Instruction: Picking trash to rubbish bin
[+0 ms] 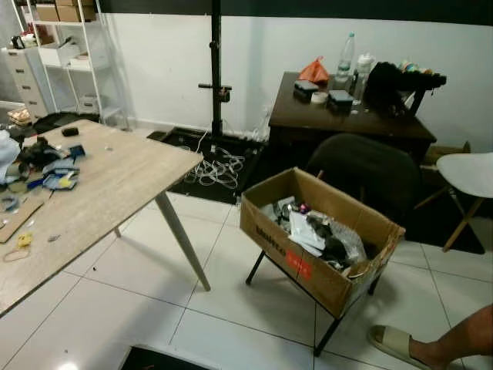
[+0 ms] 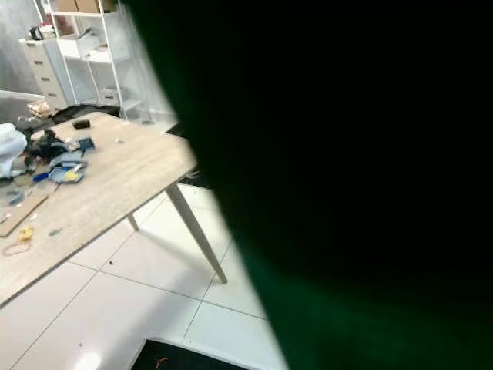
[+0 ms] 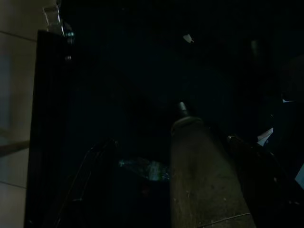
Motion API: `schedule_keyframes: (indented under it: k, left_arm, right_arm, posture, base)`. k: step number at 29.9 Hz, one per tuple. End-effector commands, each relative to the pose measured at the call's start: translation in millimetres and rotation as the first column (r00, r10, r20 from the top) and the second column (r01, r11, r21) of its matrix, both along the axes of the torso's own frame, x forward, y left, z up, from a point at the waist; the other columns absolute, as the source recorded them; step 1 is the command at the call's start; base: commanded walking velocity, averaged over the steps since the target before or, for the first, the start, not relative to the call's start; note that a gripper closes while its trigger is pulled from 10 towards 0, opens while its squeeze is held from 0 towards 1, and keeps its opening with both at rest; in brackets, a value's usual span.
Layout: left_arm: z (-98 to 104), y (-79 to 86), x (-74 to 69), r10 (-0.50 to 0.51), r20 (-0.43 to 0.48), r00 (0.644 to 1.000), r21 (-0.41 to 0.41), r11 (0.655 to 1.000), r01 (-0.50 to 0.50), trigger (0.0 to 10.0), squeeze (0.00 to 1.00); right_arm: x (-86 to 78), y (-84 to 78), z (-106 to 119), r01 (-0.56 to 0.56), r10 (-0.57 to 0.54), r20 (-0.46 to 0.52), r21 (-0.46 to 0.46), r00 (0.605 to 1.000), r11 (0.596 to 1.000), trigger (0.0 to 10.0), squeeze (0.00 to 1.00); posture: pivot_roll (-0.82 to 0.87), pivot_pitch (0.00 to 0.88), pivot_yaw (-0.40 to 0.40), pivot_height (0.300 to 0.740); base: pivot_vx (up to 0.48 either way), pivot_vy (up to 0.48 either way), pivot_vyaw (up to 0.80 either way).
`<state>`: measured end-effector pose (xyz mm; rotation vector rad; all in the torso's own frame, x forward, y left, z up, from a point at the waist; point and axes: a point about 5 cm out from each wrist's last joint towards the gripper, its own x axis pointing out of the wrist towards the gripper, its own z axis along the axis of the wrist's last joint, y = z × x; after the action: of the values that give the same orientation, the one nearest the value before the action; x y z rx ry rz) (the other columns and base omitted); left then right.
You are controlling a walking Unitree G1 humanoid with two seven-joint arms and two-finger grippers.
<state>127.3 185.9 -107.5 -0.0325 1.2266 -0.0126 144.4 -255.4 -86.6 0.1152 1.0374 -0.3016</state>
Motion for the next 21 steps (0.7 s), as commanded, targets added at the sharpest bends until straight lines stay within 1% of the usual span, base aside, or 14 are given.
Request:
schedule_keyframes:
  k: [1,11,13,18,21]
  left_arm:
    - [-0.2,-0.3,-0.4,-0.005,-0.003,1.0,-0.001,1.0,0.005,10.0,0.0]
    - [-0.3,-0.6,-0.8,-0.002,-0.003,1.0,-0.001,1.0,0.002,10.0,0.0]
    - [-0.6,-0.5,-1.5,0.027,-0.007,1.0,-0.004,1.0,-0.027,10.0,0.0]
    - [-0.6,0.2,-1.4,0.026,-0.011,1.0,0.003,1.0,-0.026,10.0,0.0]
    - [-0.5,0.2,-1.3,0.026,-0.009,1.0,0.001,1.0,-0.026,10.0,0.0]
  right_arm:
    - [-1.0,0.7,-0.6,0.003,-0.003,0.0,0.007,1.0,1.0,10.0,0.0]
    - [-1.0,0.8,-0.6,0.004,-0.004,-0.003,0.007,1.0,1.0,10.0,0.0]
    - [-1.4,1.1,-0.9,-0.004,0.004,-0.01,0.005,1.0,1.0,10.0,0.0]
    - [-1.8,1.9,-1.3,0.004,-0.004,-0.005,0.013,1.0,1.0,10.0,0.0]
    - [-1.6,2.2,-1.3,0.006,-0.006,-0.001,0.014,1.0,1.0,10.0,0.0]
  posture:
    - [-0.16,0.067,0.026,0.74]
    - [-0.16,0.068,0.026,0.74]
    - [-0.16,0.069,0.027,0.74]
    - [-0.16,0.07,0.028,0.74]
    - [-0.16,0.071,0.029,0.74]
  base:
    - [0.48,0.0,0.0]
    - [0.455,0.0,0.0]
    - [0.0,0.0,-0.79]
    - [0.0,0.0,-0.8]
    - [0.0,0.0,0.0]
